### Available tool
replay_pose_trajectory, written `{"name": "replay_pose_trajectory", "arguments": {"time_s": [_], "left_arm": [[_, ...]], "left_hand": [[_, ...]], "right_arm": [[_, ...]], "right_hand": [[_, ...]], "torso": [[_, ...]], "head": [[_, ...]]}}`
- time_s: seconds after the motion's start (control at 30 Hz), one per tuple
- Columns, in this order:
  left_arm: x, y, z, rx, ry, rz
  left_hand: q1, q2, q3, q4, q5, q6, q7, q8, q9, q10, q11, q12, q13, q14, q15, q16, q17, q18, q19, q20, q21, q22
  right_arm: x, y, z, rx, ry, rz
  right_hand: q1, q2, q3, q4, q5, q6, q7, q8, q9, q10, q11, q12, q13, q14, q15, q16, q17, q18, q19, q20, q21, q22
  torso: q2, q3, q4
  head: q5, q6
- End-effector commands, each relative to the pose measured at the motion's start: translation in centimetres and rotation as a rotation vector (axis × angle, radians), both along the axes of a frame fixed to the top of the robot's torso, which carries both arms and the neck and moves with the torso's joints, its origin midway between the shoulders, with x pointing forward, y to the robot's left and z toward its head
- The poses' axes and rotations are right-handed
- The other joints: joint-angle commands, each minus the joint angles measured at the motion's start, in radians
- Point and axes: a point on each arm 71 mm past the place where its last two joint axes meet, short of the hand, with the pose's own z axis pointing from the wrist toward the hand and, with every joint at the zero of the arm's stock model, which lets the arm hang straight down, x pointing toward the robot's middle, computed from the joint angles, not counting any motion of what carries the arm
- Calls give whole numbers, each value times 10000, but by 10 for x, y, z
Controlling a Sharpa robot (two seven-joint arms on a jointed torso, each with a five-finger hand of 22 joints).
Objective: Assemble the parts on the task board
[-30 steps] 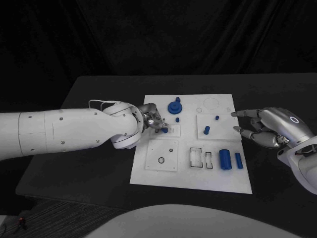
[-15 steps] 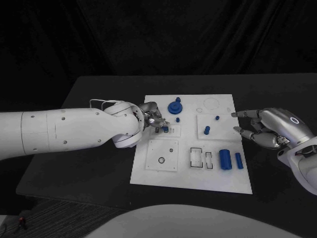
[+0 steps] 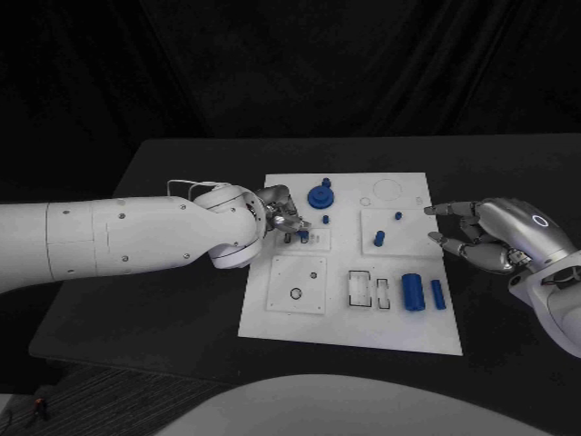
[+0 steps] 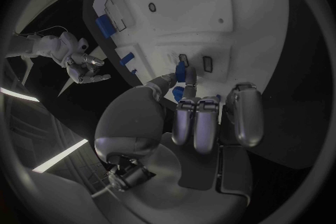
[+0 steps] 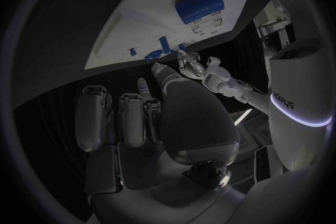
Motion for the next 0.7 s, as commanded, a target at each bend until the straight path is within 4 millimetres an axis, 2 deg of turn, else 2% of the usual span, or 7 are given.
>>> {"name": "replay_pose_trajectory", "arguments": {"time_s": [0.03, 0.53, 0.6, 0.7], "left_arm": [[-1, -3, -1, 49, 59, -253], [-4, -3, -1, 83, 176, -365], [-4, -3, -1, 93, 191, -368], [-4, -3, -1, 103, 210, -377]], "left_hand": [[40, 2, -1, 37, 28, -11, -59, 62, 1, 1039, -55, 6, 2609, 1057, -91, 27, 2628, -64, -54, -48, -39, 1803], [-5, -40, -86, 128, -92, -65, -38, 40, -13, 1018, -37, -24, 2585, 1057, -76, 27, 2628, -54, -81, -41, -101, 1786], [-79, -73, -246, 313, -503, -95, -23, 20, -44, 1014, -18, -30, 2580, 1057, -57, 27, 2628, -49, -98, -21, -144, 1777], [-157, -102, -385, 485, -738, -103, -4, 3, -76, 1009, -3, -36, 2575, 1057, -43, 27, 2628, -46, -104, -10, -161, 1775]], "right_arm": [[-1, -1, 0, 82, -70, -129], [-1, -1, -1, 82, -54, -135], [-1, -1, -1, 81, -50, -139], [-1, -1, -1, 78, -46, -145]], "right_hand": [[102, -13, 60, -24, 61, -27, 15, -20, -4, 1040, 42, 54, 2634, 798, 67, -19, 1174, -88, 236, 42, -16, 2030], [102, -13, 60, -24, 61, -27, 15, -20, -4, 1040, 42, 54, 2634, 798, 67, -19, 1174, -88, 236, 42, -16, 2030], [102, -13, 60, -24, 61, -27, 15, -20, -4, 1040, 42, 54, 2634, 798, 67, -19, 1174, -88, 236, 42, -16, 2030], [102, -13, 60, -24, 61, -27, 15, -20, -4, 1040, 42, 54, 2634, 798, 67, -19, 1174, -88, 236, 42, -16, 2030]], "torso": [[-2, -3, -3], [-7, 0, 7], [-9, 2, 8], [-9, 1, 8]], "head": [[-9, -2], [-4, -2], [0, -2], [-9, -2]]}}
